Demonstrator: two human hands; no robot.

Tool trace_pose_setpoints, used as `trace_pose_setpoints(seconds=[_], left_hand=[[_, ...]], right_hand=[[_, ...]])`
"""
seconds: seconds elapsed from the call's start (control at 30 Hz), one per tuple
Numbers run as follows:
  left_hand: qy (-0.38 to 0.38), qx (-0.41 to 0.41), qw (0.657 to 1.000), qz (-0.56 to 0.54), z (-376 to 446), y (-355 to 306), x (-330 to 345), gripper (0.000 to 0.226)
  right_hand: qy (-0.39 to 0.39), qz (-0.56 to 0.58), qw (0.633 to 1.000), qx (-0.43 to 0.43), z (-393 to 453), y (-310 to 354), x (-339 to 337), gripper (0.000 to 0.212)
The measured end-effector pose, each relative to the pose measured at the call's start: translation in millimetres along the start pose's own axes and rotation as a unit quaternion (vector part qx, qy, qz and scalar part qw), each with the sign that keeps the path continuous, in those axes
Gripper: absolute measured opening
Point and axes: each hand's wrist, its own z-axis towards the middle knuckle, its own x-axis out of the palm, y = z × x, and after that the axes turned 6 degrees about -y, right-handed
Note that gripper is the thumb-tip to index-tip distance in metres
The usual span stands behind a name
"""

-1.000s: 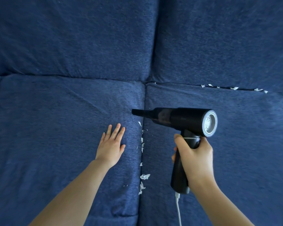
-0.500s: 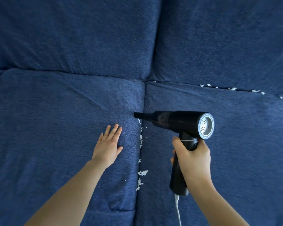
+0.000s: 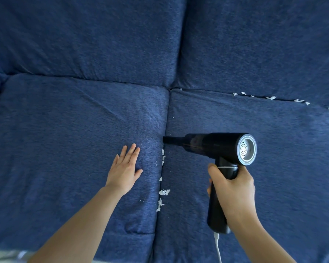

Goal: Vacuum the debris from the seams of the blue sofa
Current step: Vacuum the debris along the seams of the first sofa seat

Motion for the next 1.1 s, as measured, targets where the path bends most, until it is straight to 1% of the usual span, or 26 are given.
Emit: trace_pose_setpoints(seconds=[0.17, 0.33, 0.5, 0.67, 1.1], left_hand=[[-0.018, -0.009, 1.0, -0.006, -13.9, -5.0, 6.5, 0.074], [-0.005, -0.017, 1.0, 0.012, -26.6, -7.3, 10.1, 0.075], [0.001, -0.027, 1.0, -0.002, -31.5, -10.2, 8.4, 0.072], [0.012, -0.03, 0.999, -0.004, -32.9, -10.8, 7.7, 0.071], [0.008, -0.036, 0.999, 0.015, -42.5, -13.4, 15.0, 0.065]], right_hand=[[0.009, -0.003, 1.0, 0.009, -3.7, -9.7, -8.0, 0.018], [0.016, -0.015, 1.0, -0.002, -9.0, -13.6, -13.5, 0.018], [0.024, 0.016, 0.999, 0.018, -12.6, -14.4, -17.4, 0.019], [0.06, 0.025, 0.998, 0.014, -23.4, -14.3, -14.4, 0.02], [0.068, 0.05, 0.996, -0.01, -24.1, -14.4, -5.3, 0.02]])
